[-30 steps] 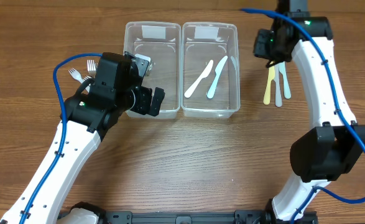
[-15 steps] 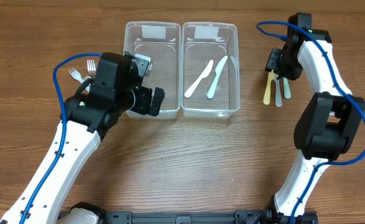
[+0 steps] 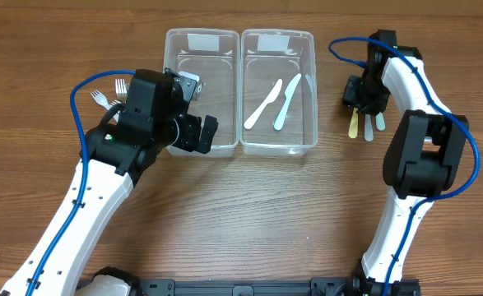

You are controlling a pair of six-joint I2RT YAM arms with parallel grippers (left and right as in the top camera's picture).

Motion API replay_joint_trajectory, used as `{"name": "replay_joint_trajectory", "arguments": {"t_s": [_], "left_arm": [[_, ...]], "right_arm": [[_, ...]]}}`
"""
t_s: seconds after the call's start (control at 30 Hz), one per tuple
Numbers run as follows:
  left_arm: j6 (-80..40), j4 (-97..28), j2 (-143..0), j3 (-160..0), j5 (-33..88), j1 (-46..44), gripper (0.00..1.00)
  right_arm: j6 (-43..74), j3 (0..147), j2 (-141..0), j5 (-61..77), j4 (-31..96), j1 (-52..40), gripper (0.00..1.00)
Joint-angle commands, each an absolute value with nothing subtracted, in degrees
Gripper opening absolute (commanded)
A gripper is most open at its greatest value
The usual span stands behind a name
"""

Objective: Pack container
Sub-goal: 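Grasp the yellow plastic knife with the right gripper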

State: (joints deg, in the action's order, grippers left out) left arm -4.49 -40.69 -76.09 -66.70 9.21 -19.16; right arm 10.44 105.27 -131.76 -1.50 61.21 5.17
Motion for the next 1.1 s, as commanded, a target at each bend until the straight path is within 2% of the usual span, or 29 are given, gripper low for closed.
{"name": "replay_joint_trajectory", "arguments": {"t_s": [0.0, 0.13, 0.27, 0.33, 0.4, 0.67, 0.77, 1.07], "left_arm": [[-5.34, -40.47, -76.73, -68.31, 10.11, -19.64, 1.00], [-5.34, -40.47, -76.73, -68.31, 10.09, -19.64, 1.00], [-5.32, -40.47, -76.73, -68.31, 10.09, -19.64, 1.00], [-5.34, -40.47, -76.73, -68.31, 10.11, -19.64, 1.00], [-5.34, -40.47, -76.73, -68.31, 10.11, -19.64, 1.00], [-5.32, -40.47, -76.73, -68.31, 10.09, -19.64, 1.00], [-5.32, -40.42, -76.73, -68.31, 10.09, -19.64, 1.00], [-5.34, -40.45, -76.73, -68.31, 10.11, -19.64, 1.00]], "right_arm": [[10.33, 103.66, -131.83, -1.19, 59.66, 5.02, 0.47], [10.50, 100.55, -131.83, -1.17, 57.34, 5.02, 0.47], [10.50, 98.41, -131.83, -1.17, 56.14, 5.02, 0.41], [10.50, 98.19, -131.83, -1.17, 56.23, 5.02, 0.25], [10.48, 98.19, -131.81, -1.17, 56.36, 5.02, 0.16], [10.48, 100.03, -130.85, -1.19, 59.59, 4.93, 0.09], [10.48, 102.24, -128.38, -1.19, 60.99, 4.78, 0.09], [10.46, 105.75, -111.15, 5.15, 63.81, -2.31, 0.09]]}}
